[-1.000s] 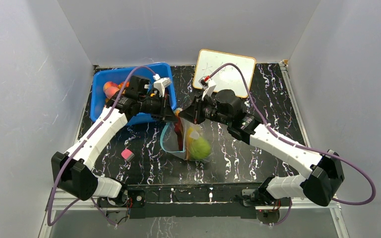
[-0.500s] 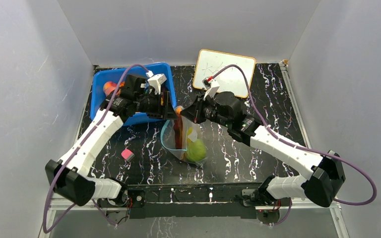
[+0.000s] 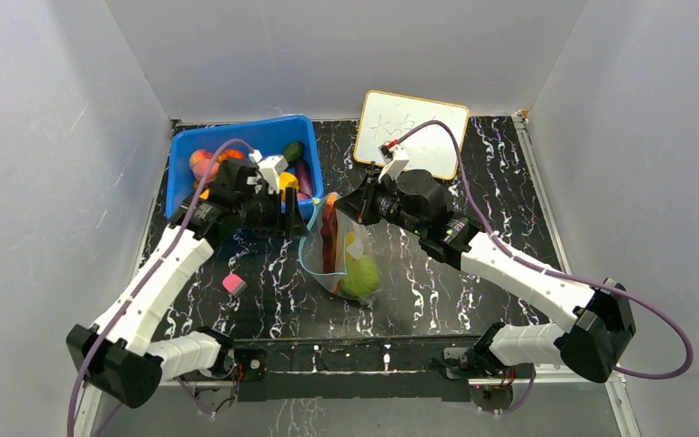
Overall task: Place the food in the zip-top bag and seal the zipper
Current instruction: Adjust the fake food in the zipper food storage bag.
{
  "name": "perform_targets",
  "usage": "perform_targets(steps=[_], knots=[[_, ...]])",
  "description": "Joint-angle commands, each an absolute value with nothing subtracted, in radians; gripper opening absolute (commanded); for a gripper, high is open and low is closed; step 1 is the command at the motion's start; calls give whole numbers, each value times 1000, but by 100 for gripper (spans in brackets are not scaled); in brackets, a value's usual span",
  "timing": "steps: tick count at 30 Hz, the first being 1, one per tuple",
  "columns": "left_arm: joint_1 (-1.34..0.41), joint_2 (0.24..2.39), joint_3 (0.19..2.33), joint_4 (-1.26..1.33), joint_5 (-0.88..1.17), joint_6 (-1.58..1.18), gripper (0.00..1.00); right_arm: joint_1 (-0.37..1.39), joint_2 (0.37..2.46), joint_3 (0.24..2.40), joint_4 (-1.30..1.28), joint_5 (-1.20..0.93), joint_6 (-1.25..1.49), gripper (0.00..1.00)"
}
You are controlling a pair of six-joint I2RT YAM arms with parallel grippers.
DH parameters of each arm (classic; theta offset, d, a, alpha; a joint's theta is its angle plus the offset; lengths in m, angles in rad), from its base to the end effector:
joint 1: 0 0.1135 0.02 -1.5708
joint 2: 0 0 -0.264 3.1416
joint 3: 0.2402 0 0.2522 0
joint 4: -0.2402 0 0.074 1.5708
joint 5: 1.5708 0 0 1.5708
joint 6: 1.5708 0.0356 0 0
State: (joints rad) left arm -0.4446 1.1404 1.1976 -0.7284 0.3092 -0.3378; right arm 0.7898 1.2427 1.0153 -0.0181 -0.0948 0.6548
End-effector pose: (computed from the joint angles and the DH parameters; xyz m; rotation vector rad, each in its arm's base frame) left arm 0.2079 -0.1111 0.3602 0.2970 2.2986 -0.7585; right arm 0.2041 0.2107 0.3400 -0.2045 1.9498 1.0804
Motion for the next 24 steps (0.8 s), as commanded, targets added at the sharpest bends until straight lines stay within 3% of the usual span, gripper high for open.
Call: perform_targets(steps=[1, 3, 4, 7, 8, 13, 17, 24], knots=[[-445, 1168, 1120, -680, 343, -367, 57, 784, 1229, 1026, 59, -69, 664, 0], [-445, 1188, 1110, -647, 379, -374, 53, 784, 1232, 1034, 48, -70, 664, 0], [-445, 1200, 1115, -634, 407, -374, 46, 784, 1232, 1037, 40, -67, 662, 0], [-445, 1218, 1164, -586, 474, -397, 5, 784, 1228, 1038, 6, -46, 655, 0], [-444, 1217, 1186, -559, 492, -419, 0, 783, 1225, 1039, -4, -40, 649, 0], [-446, 1208, 1285, -358, 591, -561, 0, 784, 1209, 1037, -42, -74, 641, 0], [-446, 1201, 1235, -235, 575, -630, 0, 784, 1208, 1068, -101, -65, 623, 0], [-454, 1260, 1234, -353, 510, -533, 0, 784, 1116, 1065, -64, 28, 660, 0]])
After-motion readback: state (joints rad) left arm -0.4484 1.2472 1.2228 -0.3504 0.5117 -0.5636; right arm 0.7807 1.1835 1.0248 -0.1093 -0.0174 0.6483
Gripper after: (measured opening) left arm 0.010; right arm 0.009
